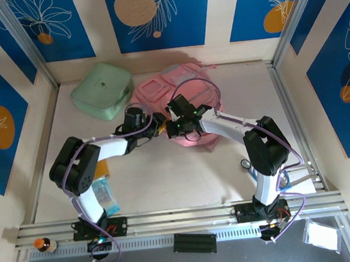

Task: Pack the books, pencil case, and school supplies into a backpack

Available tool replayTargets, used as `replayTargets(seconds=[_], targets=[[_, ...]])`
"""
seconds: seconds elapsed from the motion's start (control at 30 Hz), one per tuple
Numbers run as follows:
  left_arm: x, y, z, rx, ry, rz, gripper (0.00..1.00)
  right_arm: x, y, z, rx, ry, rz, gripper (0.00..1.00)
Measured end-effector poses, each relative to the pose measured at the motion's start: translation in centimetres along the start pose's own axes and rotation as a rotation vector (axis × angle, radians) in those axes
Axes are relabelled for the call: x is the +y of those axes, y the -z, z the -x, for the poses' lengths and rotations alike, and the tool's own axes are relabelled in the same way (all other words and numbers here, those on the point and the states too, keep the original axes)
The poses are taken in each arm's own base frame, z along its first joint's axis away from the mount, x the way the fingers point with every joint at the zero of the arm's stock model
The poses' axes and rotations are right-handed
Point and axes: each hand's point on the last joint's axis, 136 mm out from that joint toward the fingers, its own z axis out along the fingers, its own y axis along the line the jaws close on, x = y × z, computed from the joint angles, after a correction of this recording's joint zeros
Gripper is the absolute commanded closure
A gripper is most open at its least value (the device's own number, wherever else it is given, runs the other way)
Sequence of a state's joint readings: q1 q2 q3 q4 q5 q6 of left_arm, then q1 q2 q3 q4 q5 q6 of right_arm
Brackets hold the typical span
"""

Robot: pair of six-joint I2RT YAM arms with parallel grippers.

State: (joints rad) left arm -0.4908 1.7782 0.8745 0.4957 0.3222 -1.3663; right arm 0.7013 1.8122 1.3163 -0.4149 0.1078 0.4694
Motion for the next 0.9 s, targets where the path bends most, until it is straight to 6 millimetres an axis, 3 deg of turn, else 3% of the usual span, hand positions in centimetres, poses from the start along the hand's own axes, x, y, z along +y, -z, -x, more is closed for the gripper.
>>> replayTargets(seconds=[0.2,0.33,0.7,0.9], targets=[[-0.4,-0.3,0.1,-0.001,0.011,-0.011,0.85,-0.7,0.3,-0.3,-0.009,0.002,-0.057,1.0],[-0.5,-0.3,0.2,0.0,0.007,-0.005,0.93,-1.8,1.9,-1.1,-0.052,0.028,-0.146,0.97],[0.0,-0.3,0.1,0.007,-0.012,0.029,0.96,-9.1,4.8,-3.1,-0.074,-0.042,-0.381,0.89],[0.0,-0.3,0.2,0.006,-0.021,0.031,0.96,-10.0,5.2,-2.3,-0.084,-0.059,-0.352,0.84]])
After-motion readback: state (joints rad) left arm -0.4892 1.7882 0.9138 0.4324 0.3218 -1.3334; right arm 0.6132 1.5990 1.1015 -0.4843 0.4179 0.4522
